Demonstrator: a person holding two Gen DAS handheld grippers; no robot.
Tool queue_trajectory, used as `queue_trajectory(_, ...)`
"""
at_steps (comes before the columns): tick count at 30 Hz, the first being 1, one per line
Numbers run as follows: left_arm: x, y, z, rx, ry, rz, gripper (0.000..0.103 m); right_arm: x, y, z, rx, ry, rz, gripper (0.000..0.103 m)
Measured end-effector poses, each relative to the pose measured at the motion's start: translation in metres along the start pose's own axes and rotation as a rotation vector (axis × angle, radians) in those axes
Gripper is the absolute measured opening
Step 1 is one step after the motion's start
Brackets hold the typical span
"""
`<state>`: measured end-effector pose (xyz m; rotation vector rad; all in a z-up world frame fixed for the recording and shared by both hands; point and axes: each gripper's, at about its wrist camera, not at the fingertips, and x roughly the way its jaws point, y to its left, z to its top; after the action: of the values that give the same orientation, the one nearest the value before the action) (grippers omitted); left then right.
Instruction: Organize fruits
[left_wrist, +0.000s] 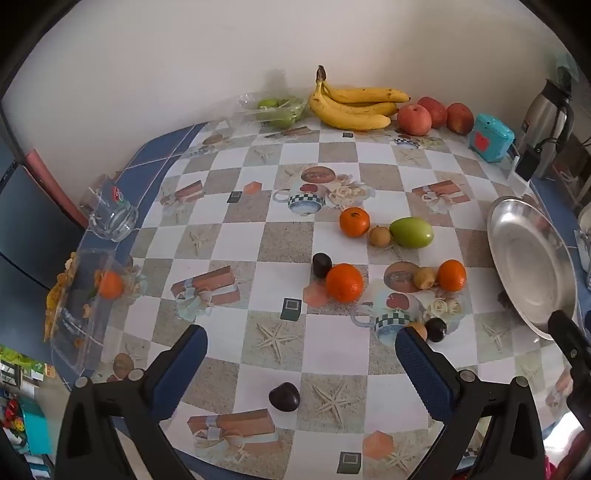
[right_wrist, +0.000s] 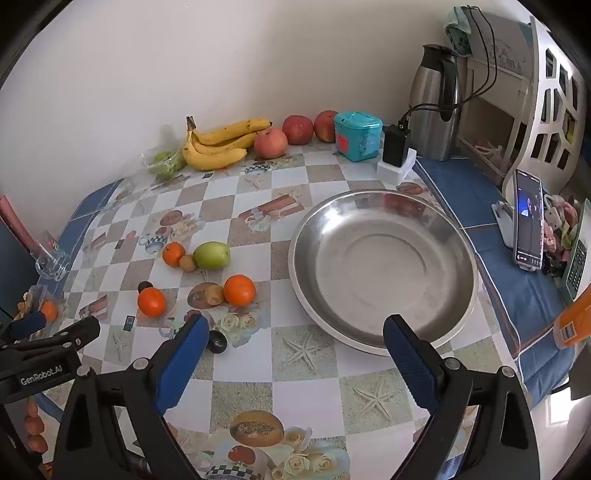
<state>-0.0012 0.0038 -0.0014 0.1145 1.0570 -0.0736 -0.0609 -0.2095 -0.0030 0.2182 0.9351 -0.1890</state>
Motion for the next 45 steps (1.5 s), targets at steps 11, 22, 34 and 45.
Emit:
queue_trajectory(11,0.012,-0.005,0.001,0.061,0.014,0.050,0.103,0.008,-0.001,0.000,-0.002,0.006,-0.005,0.096)
queue_trajectory(22,0.009,-0.012,0.000,0.097,0.002,0.043,0.103,0.007,0.000,-0.002,-0.008,0.012,-0.012,0.096)
queue_trajectory(34,0.011,-0.011,-0.001,0.087,0.008,0.053,0.103,0.007,0.001,-0.001,-0.008,0.014,-0.013,0.096)
queue_trajectory(45,0.012,-0.010,-0.002,0.082,0.011,0.052,0.103,0.008,0.004,-0.002,-0.015,0.017,-0.013,0.096)
